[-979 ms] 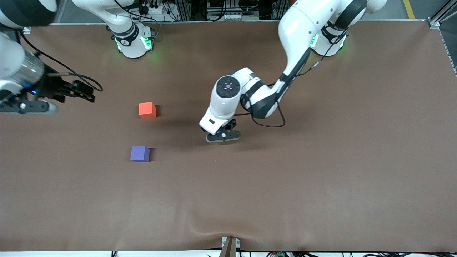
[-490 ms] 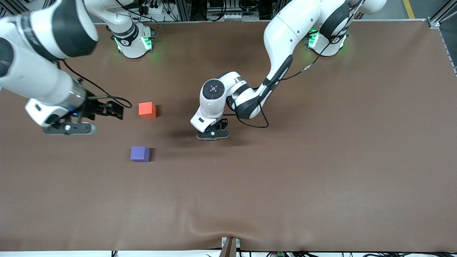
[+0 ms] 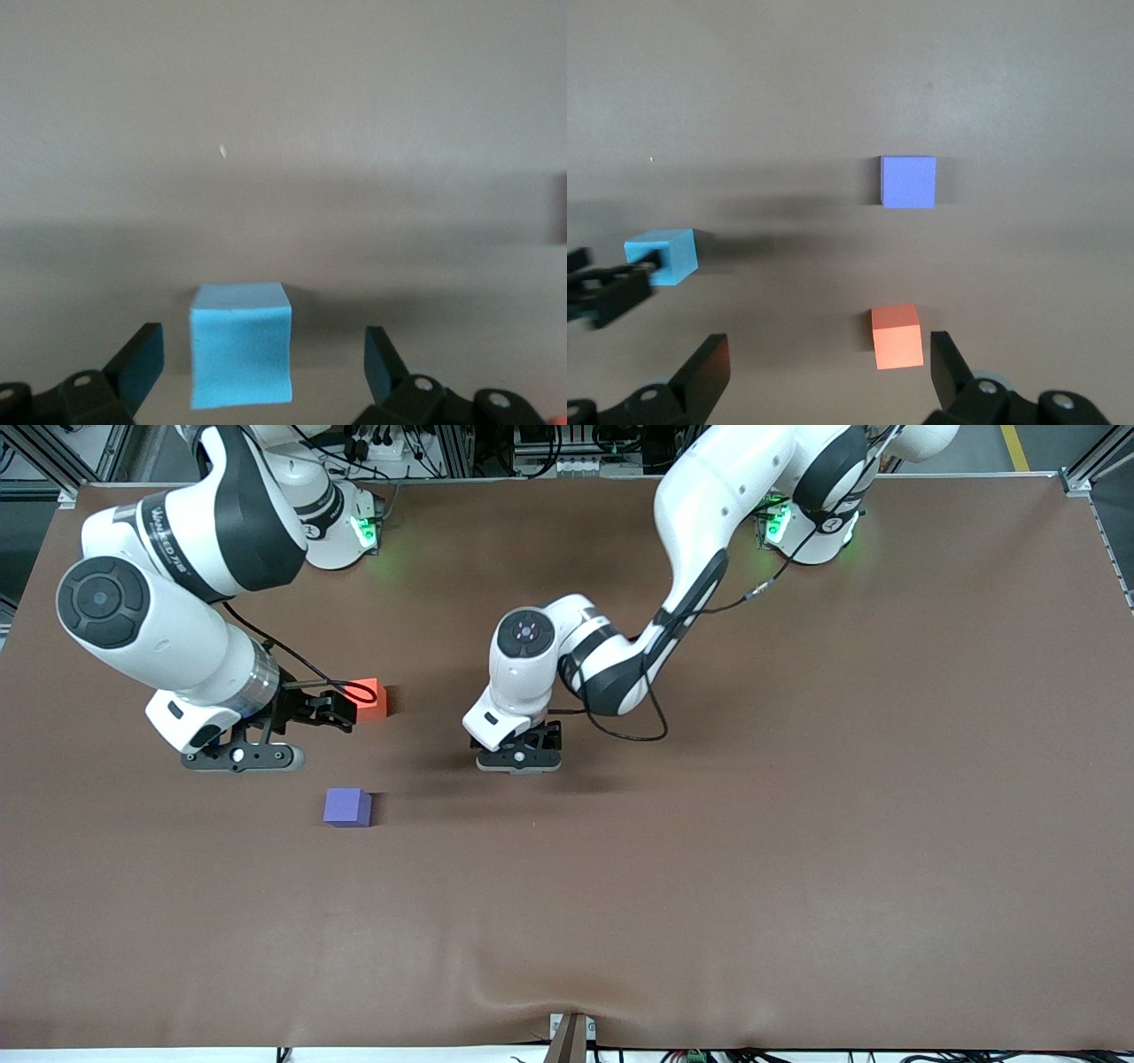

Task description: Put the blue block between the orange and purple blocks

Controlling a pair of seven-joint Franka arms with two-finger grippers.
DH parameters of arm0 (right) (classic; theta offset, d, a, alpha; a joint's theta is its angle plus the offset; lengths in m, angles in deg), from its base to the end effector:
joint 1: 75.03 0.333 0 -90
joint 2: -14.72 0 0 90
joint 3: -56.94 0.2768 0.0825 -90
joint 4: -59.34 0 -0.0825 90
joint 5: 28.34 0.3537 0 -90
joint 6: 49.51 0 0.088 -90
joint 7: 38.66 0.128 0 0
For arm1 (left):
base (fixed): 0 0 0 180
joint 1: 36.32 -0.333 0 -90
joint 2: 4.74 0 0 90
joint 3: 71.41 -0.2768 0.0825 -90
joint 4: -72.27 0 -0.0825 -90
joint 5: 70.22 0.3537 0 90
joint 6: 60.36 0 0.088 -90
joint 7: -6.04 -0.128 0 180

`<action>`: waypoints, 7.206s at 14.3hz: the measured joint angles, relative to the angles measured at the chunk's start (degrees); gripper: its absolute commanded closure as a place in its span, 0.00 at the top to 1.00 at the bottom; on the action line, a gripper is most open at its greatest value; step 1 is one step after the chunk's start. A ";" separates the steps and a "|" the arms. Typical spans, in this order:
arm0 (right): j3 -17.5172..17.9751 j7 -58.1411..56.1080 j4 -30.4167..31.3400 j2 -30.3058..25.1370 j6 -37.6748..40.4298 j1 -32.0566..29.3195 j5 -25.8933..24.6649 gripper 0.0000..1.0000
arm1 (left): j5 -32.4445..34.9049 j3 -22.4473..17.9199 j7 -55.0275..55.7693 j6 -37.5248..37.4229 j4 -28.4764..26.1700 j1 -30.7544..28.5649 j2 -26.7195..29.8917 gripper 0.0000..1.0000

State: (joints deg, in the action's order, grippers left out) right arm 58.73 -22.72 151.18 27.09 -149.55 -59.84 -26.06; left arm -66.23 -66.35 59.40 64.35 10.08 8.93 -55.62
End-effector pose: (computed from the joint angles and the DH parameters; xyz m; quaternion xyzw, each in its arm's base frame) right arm 0.5552 0.1729 0.4450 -0.9991 -0.0046 0.0413 0.0116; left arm 0.4886 -0.5514 0.2747 0.9943 0.0294 0.0621 0.0820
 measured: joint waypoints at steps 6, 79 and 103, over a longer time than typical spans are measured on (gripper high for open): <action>0.13 -0.01 0.47 4.90 -4.15 5.92 0.79 1.00 | 0.06 -0.44 -6.32 -24.89 0.65 -15.48 19.91 1.00; -1.09 -1.59 34.24 9.18 -41.23 -2.41 -1.24 1.00 | -2.75 3.25 -46.19 -29.91 -29.74 -47.37 53.16 1.00; -2.37 -19.17 5.37 -11.95 6.04 -15.59 -1.17 1.00 | -2.75 3.56 -46.21 -29.37 -29.79 -47.81 53.18 1.00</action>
State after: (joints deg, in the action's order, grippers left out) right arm 56.36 -41.88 156.55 15.14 -143.52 -75.43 -27.23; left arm -68.98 -62.79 13.19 34.98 -19.72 -38.87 -2.45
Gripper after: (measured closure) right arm 0.000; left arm 0.000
